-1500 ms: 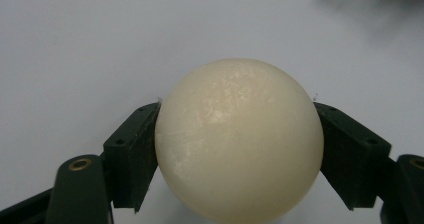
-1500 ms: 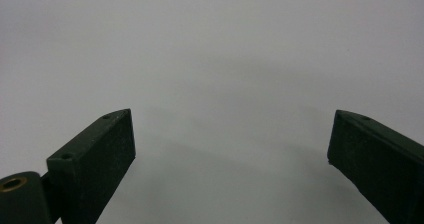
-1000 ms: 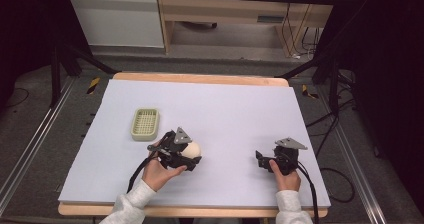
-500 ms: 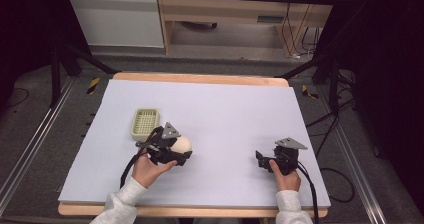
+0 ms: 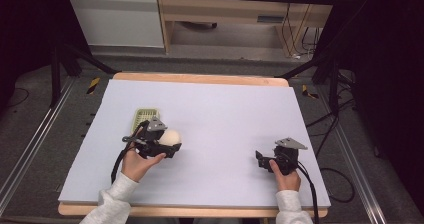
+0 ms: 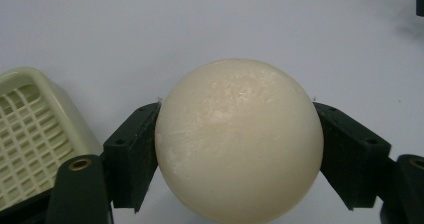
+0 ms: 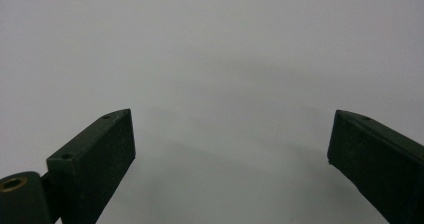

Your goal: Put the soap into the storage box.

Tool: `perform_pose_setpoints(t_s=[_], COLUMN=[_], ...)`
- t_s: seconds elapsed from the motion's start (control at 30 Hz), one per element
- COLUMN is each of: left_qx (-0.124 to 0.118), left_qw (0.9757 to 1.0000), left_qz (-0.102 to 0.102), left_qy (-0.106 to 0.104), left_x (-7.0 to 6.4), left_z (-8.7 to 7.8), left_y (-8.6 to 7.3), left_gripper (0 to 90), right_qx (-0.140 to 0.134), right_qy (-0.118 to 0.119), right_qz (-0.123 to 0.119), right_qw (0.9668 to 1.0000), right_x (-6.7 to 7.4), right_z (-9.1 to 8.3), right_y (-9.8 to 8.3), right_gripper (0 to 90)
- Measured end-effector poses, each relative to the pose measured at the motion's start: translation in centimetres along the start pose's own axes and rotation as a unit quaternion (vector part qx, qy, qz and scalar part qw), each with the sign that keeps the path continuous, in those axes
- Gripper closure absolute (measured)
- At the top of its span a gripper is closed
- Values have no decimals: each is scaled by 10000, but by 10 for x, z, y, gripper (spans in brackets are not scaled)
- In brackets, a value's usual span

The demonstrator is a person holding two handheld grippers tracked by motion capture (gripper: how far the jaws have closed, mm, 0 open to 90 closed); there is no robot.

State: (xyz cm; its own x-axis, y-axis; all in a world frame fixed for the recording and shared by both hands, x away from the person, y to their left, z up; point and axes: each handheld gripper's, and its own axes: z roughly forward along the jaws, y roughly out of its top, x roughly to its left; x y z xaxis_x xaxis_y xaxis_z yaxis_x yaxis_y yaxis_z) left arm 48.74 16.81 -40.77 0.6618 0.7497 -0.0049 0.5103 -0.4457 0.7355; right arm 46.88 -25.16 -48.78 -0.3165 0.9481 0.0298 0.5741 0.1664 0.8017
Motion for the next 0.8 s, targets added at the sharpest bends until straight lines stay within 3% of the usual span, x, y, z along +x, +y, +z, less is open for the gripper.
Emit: perform_pose_setpoints(t_s=[0.4, 0.8], left_qx=[-193, -155], left_qw=[9992, 9985], left_qz=[-276, -417], left_qy=[216, 309], left_x=[25, 45], left_z=[-12, -16], left_y=[0, 1], left_gripper=[242, 242], right_qx=[-18, -13], right_qy=[-11, -12], right_qz=[-3, -16], right_qw=[10000, 10000], right_x=[1, 0], right_z=[-1, 0], right_y=[0, 0], right_gripper=[54, 54])
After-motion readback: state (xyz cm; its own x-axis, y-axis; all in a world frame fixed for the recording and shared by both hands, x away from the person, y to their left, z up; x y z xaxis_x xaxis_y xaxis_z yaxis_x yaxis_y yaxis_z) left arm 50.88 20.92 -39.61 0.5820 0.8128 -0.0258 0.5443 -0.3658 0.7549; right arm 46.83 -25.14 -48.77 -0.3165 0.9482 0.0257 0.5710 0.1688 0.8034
